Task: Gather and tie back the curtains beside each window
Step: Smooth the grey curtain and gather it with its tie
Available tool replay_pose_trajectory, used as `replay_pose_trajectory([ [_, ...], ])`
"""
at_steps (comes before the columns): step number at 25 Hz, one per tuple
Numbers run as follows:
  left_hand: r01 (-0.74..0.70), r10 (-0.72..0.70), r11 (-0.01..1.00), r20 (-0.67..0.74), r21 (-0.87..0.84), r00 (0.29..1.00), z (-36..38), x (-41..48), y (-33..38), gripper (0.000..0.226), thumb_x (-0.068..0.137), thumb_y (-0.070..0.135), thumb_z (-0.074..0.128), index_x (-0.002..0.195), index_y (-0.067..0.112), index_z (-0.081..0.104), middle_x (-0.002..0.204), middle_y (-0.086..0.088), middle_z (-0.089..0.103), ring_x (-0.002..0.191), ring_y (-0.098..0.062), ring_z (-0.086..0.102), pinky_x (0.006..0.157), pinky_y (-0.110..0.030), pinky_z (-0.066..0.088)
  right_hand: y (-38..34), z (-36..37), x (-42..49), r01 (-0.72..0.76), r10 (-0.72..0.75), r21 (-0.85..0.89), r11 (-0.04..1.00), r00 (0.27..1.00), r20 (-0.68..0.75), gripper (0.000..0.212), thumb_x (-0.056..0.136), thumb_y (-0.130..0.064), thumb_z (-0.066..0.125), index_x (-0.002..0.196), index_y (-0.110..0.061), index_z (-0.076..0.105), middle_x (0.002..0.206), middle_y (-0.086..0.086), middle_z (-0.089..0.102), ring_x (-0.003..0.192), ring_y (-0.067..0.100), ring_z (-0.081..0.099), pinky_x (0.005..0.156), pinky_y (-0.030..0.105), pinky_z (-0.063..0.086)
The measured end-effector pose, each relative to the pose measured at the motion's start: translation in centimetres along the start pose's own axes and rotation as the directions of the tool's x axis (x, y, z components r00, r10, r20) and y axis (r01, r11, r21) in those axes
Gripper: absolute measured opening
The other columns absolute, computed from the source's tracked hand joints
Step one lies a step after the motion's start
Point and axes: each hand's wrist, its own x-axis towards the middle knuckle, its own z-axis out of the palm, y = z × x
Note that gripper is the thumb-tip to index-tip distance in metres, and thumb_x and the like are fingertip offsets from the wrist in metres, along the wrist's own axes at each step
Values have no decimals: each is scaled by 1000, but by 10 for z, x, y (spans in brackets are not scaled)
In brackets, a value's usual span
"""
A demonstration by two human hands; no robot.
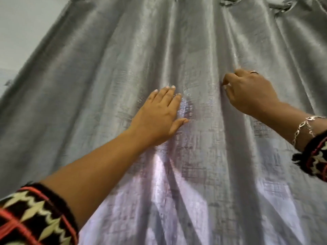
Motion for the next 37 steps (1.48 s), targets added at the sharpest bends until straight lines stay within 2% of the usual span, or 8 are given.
replay_pose_trajectory([
  [14, 67, -66, 998, 125, 2, 990, -81, -37, -63, 68, 95, 49, 28, 146, 5, 14, 155, -18, 12, 144, -29, 6, 117, -41, 5, -40, -110, -11, 123, -91, -148, 981, 974, 205, 31, 94, -22, 38, 100, 2, 56, 87, 23, 59, 84, 43, 55, 65, 44, 47],
  [20, 13, -46, 985, 186, 174, 981, -91, -58, -105, 65, 96, 46, 30, 145, 5, 17, 154, -18, 12, 144, -29, 3, 117, -42, 2, -53, -121, -4, 102, -70, -139, 985, 974, 216, 30, 93, -24, 39, 100, -1, 57, 89, 20, 61, 84, 40, 58, 66, 40, 43],
  [24, 129, -157, 967, 112, 221, 981, -96, -69, -150, 64, 95, 43, 35, 145, 6, 18, 155, -16, 11, 144, -30, 2, 117, -42, 1, -77, -107, 11, 59, -37, -79, 995, 967, 252, 26, 94, -22, 41, 97, -2, 57, 88, 18, 61, 85, 39, 58, 71, 42, 45],
  [26, 290, -298, 943, 26, 161, 954, -95, -75, -168, 67, 94, 42, 40, 145, 5, 17, 155, -19, 7, 144, -33, -1, 116, -42, 2, -92, -96, 22, 38, -27, -41, 998, 966, 256, 25, 95, -23, 41, 97, -3, 56, 88, 16, 60, 85, 37, 58, 69, 38, 42],
  [30, 649, -651, 747, 41, -145, 758, -86, -77, -197, 75, 89, 41, 54, 141, -2, 20, 149, -25, 22, 139, -38, 19, 111, -44, 23, -142, -73, 56, -130, 92, 117, 985, 953, 288, 40, 97, -32, 38, 65, -9, 42, 63, 5, 44, 73, 32, 54, 60, 31, 36],
  [32, 710, -714, 655, 97, -258, 693, -75, -74, -208, 65, 87, 40, 58, 129, -3, 34, 130, -24, 46, 118, -39, 46, 89, -42, 42, -174, -63, 75, -259, 198, 174, 950, 931, 307, 56, 92, -55, 36, 56, -11, 35, 55, 3, 40, 57, 24, 47, 50, 27, 29],
  [34, 719, -716, 643, 127, -265, 687, -65, -69, -216, 49, 89, 38, 55, 116, -1, 44, 109, -20, 56, 96, -34, 55, 74, -36, 42, -204, -50, 93, -342, 276, 165, 925, 904, 327, 71, 79, -76, 32, 56, -9, 39, 56, 4, 44, 52, 20, 44, 49, 25, 30],
  [37, 711, -702, 655, 141, -257, 698, -51, -67, -230, 29, 95, 30, 45, 93, 1, 50, 88, -14, 52, 83, -32, 53, 71, -34, 39, -224, -32, 109, -451, 366, 81, 889, 806, 466, 77, 74, -81, 35, 74, -5, 49, 75, 8, 53, 73, 28, 54, 61, 33, 43],
])
